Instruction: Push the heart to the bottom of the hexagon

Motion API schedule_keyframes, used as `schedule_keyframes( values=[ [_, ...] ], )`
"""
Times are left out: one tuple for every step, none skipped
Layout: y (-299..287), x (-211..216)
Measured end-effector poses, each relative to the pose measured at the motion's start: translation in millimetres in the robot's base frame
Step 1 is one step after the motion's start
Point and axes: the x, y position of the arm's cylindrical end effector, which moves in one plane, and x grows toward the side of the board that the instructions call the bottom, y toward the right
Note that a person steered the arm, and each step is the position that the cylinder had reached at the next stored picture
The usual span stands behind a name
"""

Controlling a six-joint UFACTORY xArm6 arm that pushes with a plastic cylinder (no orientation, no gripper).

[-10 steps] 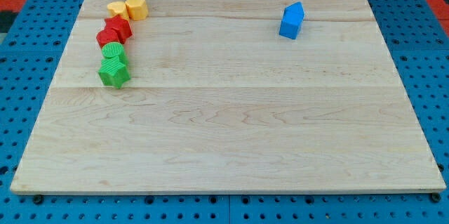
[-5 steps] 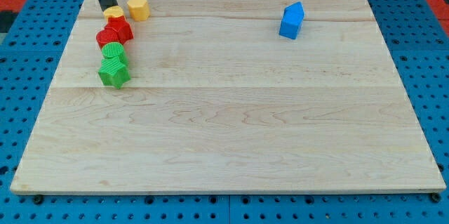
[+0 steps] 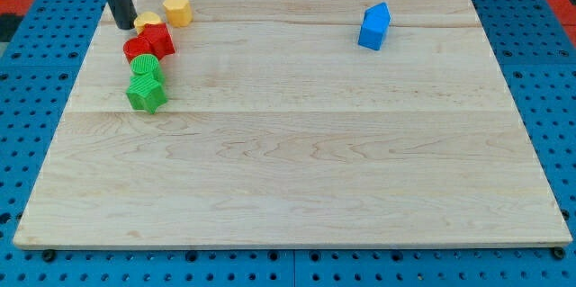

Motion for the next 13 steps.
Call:
schedule_keyframes(
  values=[
    [-1.9,17.9],
    [-1.9,17.9],
    [-1.9,13.6],
    [1.7,1.7],
    [14.0,-6.8],
    [25.7,-7.9],
    [27.2,-7.9],
    [19.5,-9.1],
    [16.8,-35.0],
    [35.3,-69.1],
    [63.0,-92.2],
    [125.3,-92.1],
    [147.5,-92.0]
  ],
)
